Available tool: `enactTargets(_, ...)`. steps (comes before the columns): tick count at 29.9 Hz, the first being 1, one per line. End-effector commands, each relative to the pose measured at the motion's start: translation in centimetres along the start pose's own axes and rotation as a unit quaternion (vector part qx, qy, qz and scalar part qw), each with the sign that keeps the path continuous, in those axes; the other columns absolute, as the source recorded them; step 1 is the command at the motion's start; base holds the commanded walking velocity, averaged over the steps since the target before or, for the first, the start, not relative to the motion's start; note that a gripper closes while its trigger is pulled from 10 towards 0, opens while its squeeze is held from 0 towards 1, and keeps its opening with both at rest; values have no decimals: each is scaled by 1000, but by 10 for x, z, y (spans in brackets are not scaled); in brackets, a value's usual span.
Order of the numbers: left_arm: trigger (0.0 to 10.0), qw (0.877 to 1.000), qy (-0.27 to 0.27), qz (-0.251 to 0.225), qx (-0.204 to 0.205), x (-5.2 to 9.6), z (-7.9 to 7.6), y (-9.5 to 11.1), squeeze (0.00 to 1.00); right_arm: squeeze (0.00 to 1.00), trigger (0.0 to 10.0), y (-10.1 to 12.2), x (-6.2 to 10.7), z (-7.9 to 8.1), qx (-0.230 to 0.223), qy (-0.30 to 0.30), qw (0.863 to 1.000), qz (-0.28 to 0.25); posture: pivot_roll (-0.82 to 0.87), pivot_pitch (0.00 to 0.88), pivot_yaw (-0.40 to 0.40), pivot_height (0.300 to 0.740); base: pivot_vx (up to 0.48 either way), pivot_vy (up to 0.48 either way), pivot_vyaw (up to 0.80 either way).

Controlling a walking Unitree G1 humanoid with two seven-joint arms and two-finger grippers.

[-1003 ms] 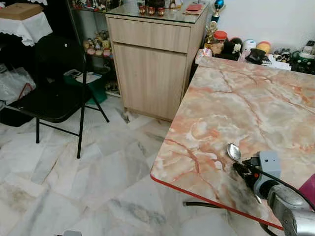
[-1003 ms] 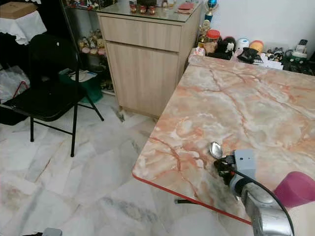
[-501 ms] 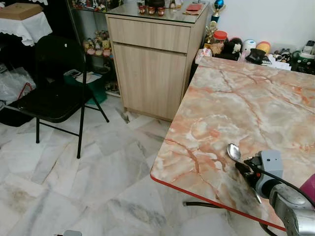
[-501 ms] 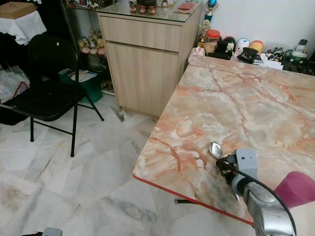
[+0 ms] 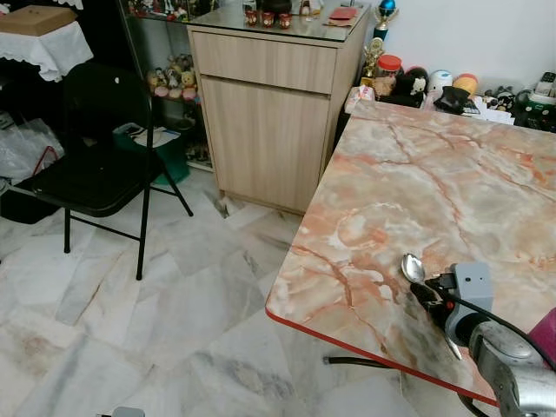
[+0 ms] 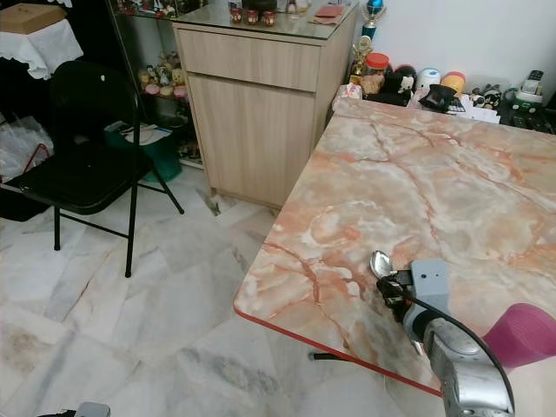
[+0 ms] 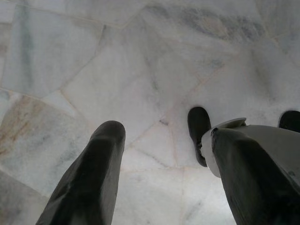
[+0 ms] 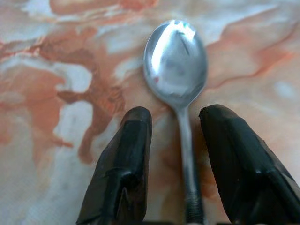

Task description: Setting the table

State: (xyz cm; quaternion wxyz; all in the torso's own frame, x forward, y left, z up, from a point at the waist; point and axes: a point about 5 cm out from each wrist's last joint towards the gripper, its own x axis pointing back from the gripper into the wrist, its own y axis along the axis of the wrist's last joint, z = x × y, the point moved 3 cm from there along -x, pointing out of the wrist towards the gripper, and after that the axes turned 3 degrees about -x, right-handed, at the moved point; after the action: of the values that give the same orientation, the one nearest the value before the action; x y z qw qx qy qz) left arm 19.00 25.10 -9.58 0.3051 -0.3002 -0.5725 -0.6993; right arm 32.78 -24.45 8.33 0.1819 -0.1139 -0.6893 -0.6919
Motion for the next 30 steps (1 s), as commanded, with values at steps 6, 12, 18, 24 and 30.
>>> enactTargets(6, 10000, 1000, -10, 17, -13, 2, -7, -12, 0, 0, 10000, -9, -2, 6, 1, 5, 1000, 15, 11, 121, 1, 740, 0, 0, 0)
enactTargets(12, 10000, 1000, -10, 18, -11, 3, -7, -13, 0, 0, 10000, -11, -2, 6, 1, 3, 1000, 19, 10, 129, 1, 740, 0, 0, 0)
enactTargets(18, 10000, 1000, -10, 19, -10, 3, -6, -14, 0, 0, 10000, -15, -2, 2, 3, -7, 1000, 26, 10, 134, 1, 740, 0, 0, 0)
enactTargets(24, 10000, 1000, -12, 19, -10, 3, -7, -13, 0, 0, 0, -23, -1, -1, 4, -16, 999, 37, 9, 137, 2, 740, 0, 0, 0)
enactTargets(30, 10000, 1000, -13, 21, -10, 3, -7, -14, 0, 0, 0, -23, -1, 0, 8, -16, 999, 38, 11, 137, 1, 740, 0, 0, 0)
